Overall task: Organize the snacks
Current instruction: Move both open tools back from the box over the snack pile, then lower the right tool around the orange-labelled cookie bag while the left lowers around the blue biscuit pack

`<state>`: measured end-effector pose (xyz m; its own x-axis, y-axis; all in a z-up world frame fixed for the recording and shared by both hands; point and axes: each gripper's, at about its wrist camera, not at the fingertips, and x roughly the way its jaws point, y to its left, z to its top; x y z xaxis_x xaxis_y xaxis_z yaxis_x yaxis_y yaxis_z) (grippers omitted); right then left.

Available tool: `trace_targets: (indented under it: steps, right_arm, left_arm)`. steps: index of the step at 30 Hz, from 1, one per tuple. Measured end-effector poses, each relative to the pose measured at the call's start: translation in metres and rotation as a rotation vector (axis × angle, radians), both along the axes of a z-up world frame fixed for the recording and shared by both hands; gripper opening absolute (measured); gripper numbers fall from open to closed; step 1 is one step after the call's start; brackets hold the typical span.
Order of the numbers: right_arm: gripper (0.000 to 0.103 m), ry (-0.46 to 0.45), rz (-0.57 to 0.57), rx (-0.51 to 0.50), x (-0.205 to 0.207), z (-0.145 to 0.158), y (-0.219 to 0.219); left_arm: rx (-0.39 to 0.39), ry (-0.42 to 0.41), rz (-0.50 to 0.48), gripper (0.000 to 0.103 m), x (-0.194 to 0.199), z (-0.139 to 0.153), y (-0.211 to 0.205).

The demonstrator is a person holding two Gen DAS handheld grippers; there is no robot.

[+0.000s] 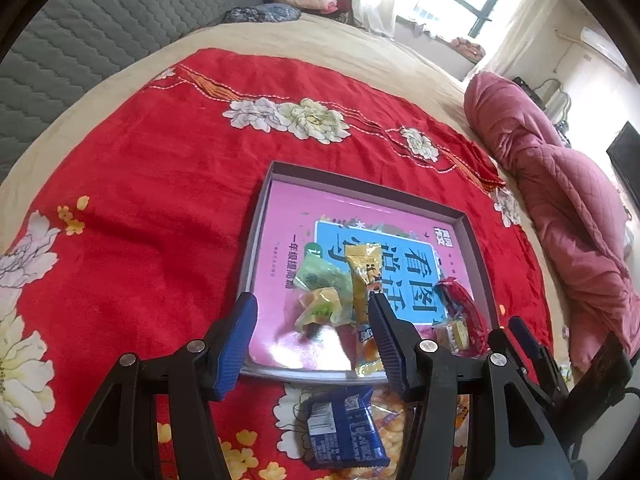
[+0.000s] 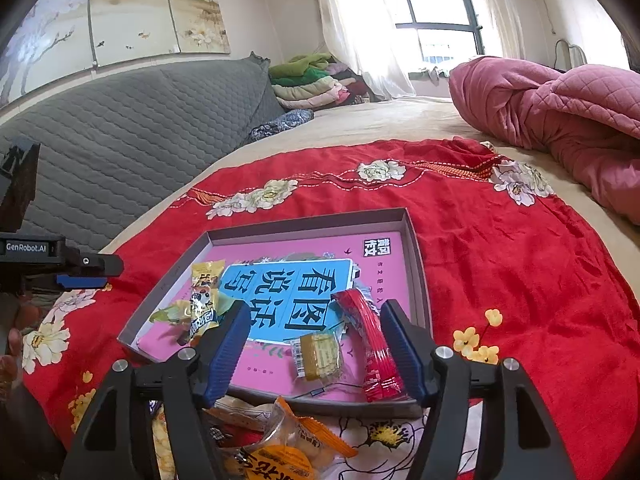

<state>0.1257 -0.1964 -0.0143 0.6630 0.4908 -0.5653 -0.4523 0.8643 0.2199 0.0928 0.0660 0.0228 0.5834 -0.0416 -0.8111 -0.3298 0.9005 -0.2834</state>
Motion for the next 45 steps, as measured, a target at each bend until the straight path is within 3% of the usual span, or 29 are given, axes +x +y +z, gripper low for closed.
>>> trace_targets:
  steps: [7,17,45]
  right_arm:
    - [0.076,-0.027,0.005,0.004,-0.006,0.008,-0.001]
    - [0.077,-0.031,-0.005,0.005,-0.013,0.011,-0.006]
    - [0.079,0.056,-0.144,0.031,-0.026,0.017,-0.037]
  left_arm:
    - [0.018,0.016,-0.033,0.061,-0.004,-0.002,-0.011]
    - [0.018,0.024,-0.060,0.061,-0.010,-0.005,-0.019]
    - [-0.032,0.059,-0.148,0.061,-0.026,-0.018,-0.030]
